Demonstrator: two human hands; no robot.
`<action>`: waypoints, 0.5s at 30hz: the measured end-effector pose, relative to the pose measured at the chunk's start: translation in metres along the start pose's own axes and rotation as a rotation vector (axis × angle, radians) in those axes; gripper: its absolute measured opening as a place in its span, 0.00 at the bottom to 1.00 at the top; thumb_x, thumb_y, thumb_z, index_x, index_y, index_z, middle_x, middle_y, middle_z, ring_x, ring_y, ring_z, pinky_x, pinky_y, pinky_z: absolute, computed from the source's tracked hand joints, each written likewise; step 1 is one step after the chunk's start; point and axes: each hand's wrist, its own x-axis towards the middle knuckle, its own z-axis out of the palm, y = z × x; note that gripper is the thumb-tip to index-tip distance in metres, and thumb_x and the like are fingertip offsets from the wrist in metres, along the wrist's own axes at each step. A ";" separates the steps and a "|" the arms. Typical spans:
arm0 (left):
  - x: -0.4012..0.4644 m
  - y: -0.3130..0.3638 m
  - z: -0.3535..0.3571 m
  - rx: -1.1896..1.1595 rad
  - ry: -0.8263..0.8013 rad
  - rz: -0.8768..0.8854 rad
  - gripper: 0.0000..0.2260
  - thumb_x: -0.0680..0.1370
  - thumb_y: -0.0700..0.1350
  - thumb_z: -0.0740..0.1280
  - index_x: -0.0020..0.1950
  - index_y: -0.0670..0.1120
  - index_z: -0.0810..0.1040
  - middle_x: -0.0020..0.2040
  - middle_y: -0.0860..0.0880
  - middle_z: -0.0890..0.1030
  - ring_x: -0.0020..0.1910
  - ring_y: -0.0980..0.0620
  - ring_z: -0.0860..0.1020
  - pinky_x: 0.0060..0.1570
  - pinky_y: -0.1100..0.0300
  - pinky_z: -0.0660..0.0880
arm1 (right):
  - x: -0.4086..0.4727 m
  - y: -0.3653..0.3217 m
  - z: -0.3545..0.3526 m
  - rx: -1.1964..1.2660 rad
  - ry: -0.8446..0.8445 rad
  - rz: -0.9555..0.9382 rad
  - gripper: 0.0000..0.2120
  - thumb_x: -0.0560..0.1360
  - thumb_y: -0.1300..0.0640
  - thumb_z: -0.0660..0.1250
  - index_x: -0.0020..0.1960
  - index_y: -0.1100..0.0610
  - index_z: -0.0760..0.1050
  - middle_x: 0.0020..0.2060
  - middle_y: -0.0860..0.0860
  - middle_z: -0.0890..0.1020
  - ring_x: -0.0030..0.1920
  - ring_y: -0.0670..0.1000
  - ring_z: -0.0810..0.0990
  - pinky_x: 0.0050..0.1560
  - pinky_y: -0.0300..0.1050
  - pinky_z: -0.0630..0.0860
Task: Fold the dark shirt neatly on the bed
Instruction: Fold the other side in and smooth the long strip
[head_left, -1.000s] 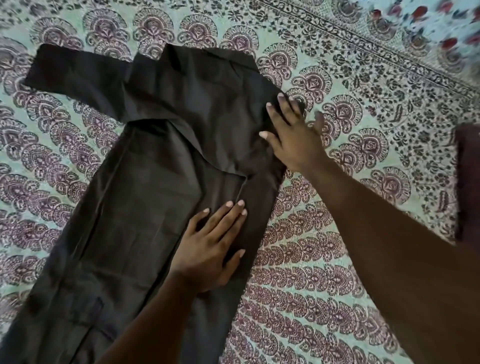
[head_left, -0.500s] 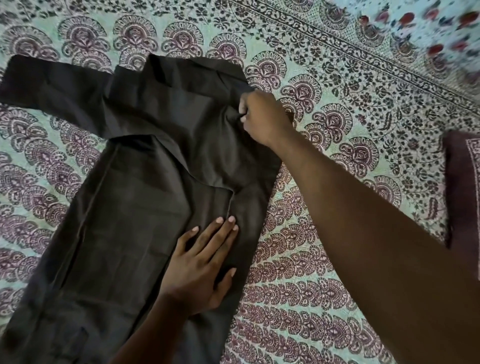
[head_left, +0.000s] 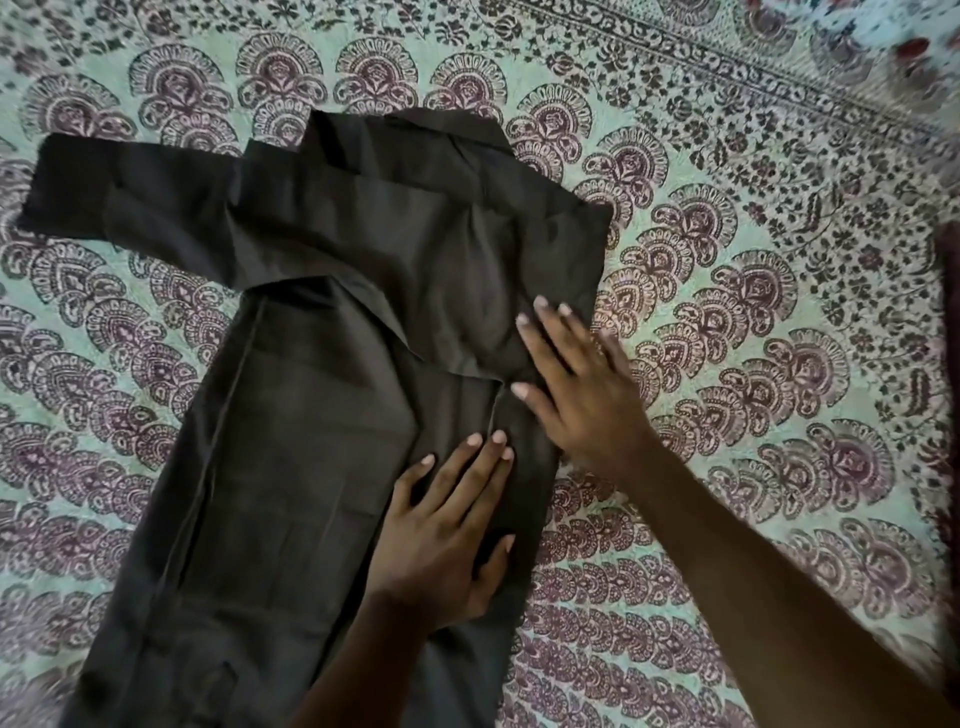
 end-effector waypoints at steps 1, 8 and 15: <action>0.000 0.000 0.000 0.000 0.001 0.000 0.35 0.78 0.60 0.64 0.83 0.49 0.63 0.85 0.52 0.58 0.83 0.53 0.58 0.73 0.46 0.65 | 0.011 0.006 0.001 -0.045 -0.010 0.033 0.32 0.85 0.33 0.49 0.84 0.47 0.55 0.85 0.49 0.55 0.84 0.51 0.55 0.79 0.62 0.57; -0.001 0.001 0.000 0.010 0.008 -0.005 0.35 0.78 0.60 0.65 0.83 0.50 0.63 0.85 0.53 0.58 0.83 0.54 0.58 0.73 0.47 0.65 | 0.124 0.073 -0.008 -0.050 -0.163 0.136 0.36 0.81 0.27 0.44 0.85 0.42 0.50 0.85 0.50 0.51 0.84 0.58 0.52 0.78 0.71 0.55; -0.001 0.001 0.001 0.005 0.014 -0.015 0.36 0.78 0.60 0.65 0.83 0.50 0.62 0.85 0.54 0.58 0.83 0.54 0.58 0.73 0.46 0.67 | 0.060 0.021 -0.028 0.039 0.044 0.124 0.30 0.87 0.43 0.53 0.84 0.57 0.56 0.85 0.54 0.52 0.85 0.56 0.49 0.80 0.65 0.56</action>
